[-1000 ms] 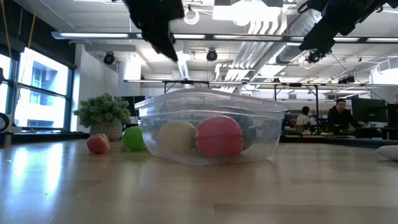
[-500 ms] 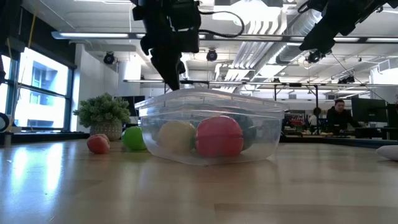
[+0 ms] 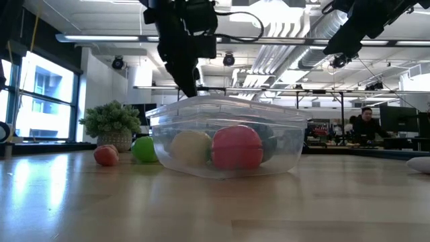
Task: Pick and placing Produce into tupperware
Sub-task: Put the green pear into the transparent bin
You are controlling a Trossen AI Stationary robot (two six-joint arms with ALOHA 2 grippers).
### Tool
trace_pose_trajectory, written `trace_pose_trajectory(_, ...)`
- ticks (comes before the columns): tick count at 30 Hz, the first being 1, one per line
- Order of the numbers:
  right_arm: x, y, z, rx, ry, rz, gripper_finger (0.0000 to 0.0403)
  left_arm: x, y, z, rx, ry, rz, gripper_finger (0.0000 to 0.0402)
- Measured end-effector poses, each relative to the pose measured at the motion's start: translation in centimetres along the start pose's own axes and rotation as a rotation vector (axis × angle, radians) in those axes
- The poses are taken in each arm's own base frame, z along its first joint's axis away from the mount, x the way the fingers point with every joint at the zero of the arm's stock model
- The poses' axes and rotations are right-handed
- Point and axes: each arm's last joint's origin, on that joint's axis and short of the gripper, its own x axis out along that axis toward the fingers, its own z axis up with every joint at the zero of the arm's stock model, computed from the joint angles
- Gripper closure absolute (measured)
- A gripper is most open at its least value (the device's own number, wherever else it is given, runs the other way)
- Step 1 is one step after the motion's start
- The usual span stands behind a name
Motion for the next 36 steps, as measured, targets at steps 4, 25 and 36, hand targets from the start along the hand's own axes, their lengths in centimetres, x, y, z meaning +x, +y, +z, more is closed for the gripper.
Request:
trace_pose_trajectory(4,0.0,0.0,0.0,0.000,0.000,0.000,0.0274,1.1,0.1,-0.3,-0.007,0.039,-0.006,0.0201)
trace_pose_trajectory(25,0.0,0.0,0.0,0.000,0.000,0.002,0.0274,7.4,-0.2,-0.5,0.053,0.173,-0.068,0.0156)
trace_pose_trajectory(36,0.0,0.0,0.0,0.000,0.001,-0.001,0.0274,8.6,-1.0,-0.3,0.080,0.173,-0.073,0.0156)
